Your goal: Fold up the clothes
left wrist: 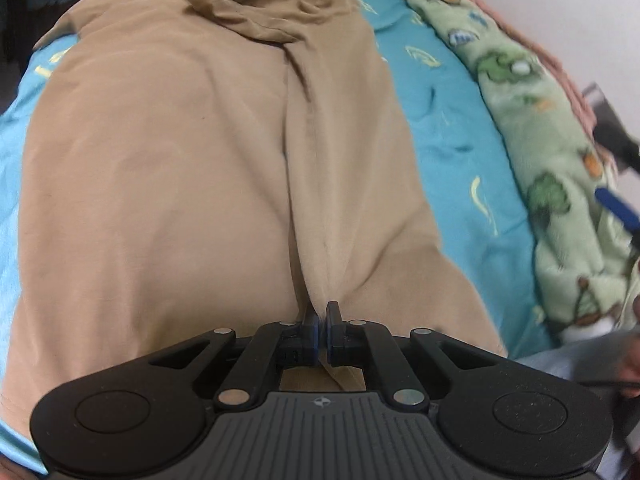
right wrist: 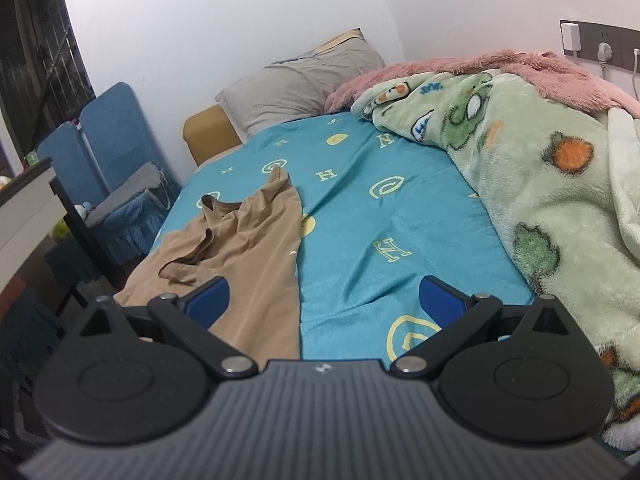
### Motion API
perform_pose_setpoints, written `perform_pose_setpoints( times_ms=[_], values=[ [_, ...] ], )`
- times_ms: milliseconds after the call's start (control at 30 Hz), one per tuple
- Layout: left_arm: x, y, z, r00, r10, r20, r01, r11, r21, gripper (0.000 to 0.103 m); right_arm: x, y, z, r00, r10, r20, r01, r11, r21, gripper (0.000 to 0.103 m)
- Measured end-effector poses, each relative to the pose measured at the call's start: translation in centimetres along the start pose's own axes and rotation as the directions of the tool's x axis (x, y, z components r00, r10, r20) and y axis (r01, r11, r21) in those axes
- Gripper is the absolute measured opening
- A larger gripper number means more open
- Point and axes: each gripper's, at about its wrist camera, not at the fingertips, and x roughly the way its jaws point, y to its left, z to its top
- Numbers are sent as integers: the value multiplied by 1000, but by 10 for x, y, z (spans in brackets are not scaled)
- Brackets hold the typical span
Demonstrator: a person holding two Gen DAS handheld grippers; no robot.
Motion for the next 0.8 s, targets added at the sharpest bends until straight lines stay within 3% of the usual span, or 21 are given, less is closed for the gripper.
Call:
perform_pose_setpoints(
  times_ms=[100, 200, 400, 500, 600, 700, 733, 800],
  values=[
    [-9, -6, 0, 1000, 6, 25, -7, 999, 54, 17, 0, 4, -1, 1000, -8, -5, 8, 1000, -27, 103],
    [-20, -5, 3, 998, 8, 69, -12, 998, 69, 37, -1, 10, -1, 1000, -4, -5, 4, 999, -49, 103],
    [-41, 6, 31, 979, 61, 195, -77, 994, 74, 54, 4, 35, 27, 999, 42, 0, -42, 994, -97, 103],
    [-39, 10, 65, 953, 141, 269, -169, 982, 84, 59, 10, 55, 53, 996, 72, 45, -66, 990, -127, 103],
    [-27, 12, 107, 900, 244, 363, -299, 949, 104, 67, 28, 59, 60, 992, 85, 89, -72, 987, -143, 103],
    [-6, 19, 150, 854, 298, 427, -375, 921, 107, 71, 49, 58, 59, 988, 88, 124, -69, 986, -154, 103],
    [3, 19, 163, 839, 311, 446, -397, 911, 112, 75, 60, 53, 53, 992, 75, 104, -60, 987, -147, 103],
    [24, 19, 189, 826, 320, 464, -423, 896, 134, 76, 84, 44, 43, 998, 50, 42, -44, 990, -131, 103]
  ],
)
